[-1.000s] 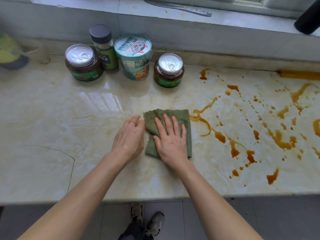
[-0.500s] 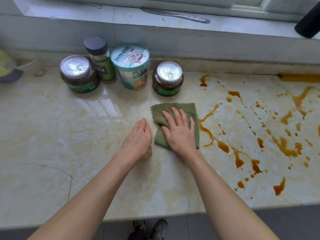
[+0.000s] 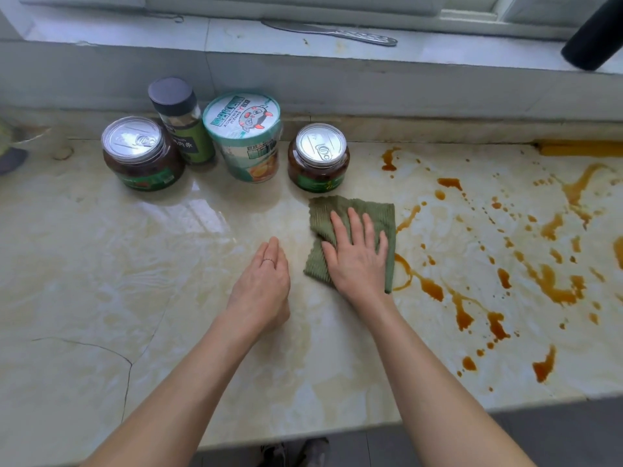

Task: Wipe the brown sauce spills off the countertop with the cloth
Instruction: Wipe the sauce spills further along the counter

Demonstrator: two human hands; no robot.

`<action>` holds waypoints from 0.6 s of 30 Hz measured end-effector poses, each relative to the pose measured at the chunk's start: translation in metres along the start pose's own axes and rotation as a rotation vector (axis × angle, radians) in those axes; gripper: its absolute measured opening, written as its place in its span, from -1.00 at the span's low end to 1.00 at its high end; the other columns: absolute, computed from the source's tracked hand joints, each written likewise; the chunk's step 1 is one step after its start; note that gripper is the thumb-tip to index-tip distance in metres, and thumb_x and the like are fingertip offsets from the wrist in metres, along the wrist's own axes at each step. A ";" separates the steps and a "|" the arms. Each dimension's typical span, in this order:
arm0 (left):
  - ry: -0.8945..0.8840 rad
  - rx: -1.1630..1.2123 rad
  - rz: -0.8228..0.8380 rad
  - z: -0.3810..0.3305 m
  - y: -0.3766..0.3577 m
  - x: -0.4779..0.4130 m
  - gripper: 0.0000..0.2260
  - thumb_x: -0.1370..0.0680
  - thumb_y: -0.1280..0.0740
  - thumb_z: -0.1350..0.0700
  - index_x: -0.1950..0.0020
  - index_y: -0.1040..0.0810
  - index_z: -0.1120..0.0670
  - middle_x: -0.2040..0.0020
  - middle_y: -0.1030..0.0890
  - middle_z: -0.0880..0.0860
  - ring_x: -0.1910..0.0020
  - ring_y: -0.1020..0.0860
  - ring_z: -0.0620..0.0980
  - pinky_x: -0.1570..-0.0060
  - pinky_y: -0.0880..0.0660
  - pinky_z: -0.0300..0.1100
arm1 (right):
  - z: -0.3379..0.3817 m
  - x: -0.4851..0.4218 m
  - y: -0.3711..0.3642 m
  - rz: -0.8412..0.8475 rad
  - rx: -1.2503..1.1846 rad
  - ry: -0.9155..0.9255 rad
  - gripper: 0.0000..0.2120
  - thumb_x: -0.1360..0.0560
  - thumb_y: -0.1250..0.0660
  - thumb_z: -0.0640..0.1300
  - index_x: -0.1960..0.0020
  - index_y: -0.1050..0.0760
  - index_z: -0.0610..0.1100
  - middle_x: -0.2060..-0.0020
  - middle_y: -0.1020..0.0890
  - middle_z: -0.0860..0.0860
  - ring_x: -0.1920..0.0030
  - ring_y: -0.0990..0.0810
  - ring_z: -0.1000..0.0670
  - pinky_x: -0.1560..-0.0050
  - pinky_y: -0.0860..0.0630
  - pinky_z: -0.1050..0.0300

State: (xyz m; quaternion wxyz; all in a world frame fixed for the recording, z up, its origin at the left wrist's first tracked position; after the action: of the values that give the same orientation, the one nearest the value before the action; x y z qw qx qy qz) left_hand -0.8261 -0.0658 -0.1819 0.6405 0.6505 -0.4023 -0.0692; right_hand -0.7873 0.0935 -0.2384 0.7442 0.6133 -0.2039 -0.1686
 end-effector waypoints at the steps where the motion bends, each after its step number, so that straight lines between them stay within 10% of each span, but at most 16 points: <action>1: 0.000 -0.003 -0.001 0.000 0.000 0.000 -0.36 -0.57 -0.08 0.22 -0.53 0.21 0.28 -0.55 0.24 0.20 -0.55 0.20 0.10 -0.49 0.18 -0.16 | 0.005 0.009 -0.003 -0.013 0.002 -0.004 -0.45 -0.60 0.06 0.20 -0.57 -0.05 0.10 -0.57 -0.05 0.00 -0.56 0.06 -0.10 -0.49 0.14 -0.21; 13: -0.012 0.034 -0.026 0.004 0.000 0.002 -0.41 -0.60 -0.02 0.20 -0.53 0.22 0.25 -0.55 0.25 0.18 -0.55 0.21 0.06 -0.46 0.23 -0.20 | 0.000 -0.011 0.002 0.014 -0.009 0.017 -0.47 -0.61 0.06 0.19 -0.56 -0.03 0.14 -0.58 -0.02 0.02 -0.56 0.09 -0.08 -0.49 0.17 -0.20; 18: -0.026 0.085 -0.013 0.008 0.000 -0.001 -0.40 -0.58 -0.02 0.24 -0.54 0.22 0.23 -0.56 0.24 0.14 -0.55 0.20 0.02 -0.49 0.19 -0.20 | 0.000 0.027 -0.003 0.031 0.034 0.350 -0.44 -0.56 0.09 0.21 -0.54 -0.15 0.16 -0.55 -0.17 0.03 -0.55 -0.07 -0.07 -0.48 -0.02 -0.21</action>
State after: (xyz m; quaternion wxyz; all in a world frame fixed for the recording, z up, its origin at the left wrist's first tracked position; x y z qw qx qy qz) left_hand -0.8316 -0.0710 -0.1837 0.6063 0.6789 -0.4091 -0.0648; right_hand -0.7637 0.0795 -0.2391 0.7603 0.6427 -0.0835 -0.0443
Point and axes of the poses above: each hand's wrist, its own x-axis away from the middle knuckle, its own y-axis out of the back of the hand, z = x × y, the point moved 1 cm from there along -x, towards the middle knuckle
